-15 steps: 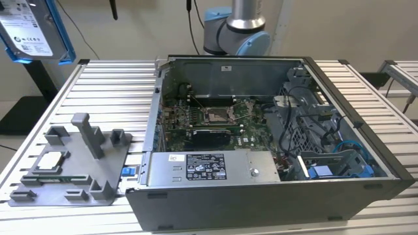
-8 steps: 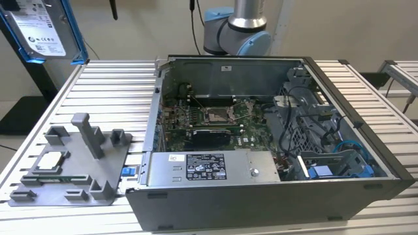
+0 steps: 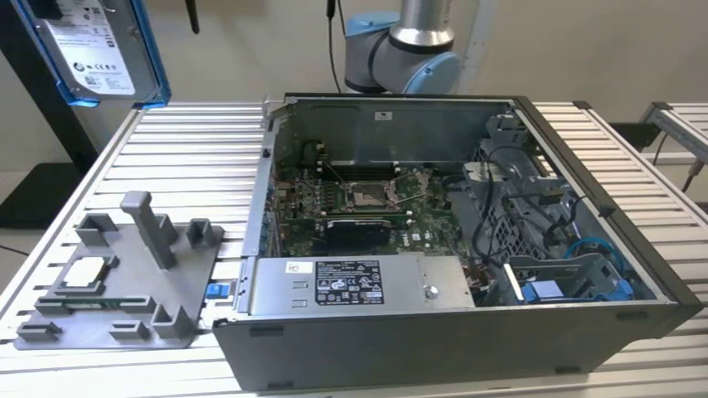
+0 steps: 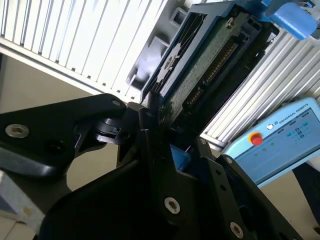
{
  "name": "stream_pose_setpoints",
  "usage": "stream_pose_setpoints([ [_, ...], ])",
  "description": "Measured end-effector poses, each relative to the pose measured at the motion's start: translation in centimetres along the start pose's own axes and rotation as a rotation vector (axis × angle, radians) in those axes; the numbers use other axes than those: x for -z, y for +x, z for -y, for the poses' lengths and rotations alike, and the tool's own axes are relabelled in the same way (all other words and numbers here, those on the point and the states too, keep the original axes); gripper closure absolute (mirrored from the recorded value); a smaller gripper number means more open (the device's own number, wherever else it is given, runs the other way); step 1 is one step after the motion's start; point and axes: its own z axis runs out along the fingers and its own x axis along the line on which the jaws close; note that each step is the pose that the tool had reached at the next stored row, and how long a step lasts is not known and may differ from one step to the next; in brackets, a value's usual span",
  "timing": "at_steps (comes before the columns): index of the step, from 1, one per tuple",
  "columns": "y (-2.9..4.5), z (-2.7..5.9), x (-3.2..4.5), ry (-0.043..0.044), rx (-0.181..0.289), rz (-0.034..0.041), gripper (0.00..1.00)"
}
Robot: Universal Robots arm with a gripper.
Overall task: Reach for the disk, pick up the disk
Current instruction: 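Pick up the disk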
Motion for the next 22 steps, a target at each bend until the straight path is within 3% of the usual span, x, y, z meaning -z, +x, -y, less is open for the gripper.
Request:
stream_pose_setpoints([
  [22,-0.53,8.45,0.15,-0.0093,0.0,-0.0006,1.0],
])
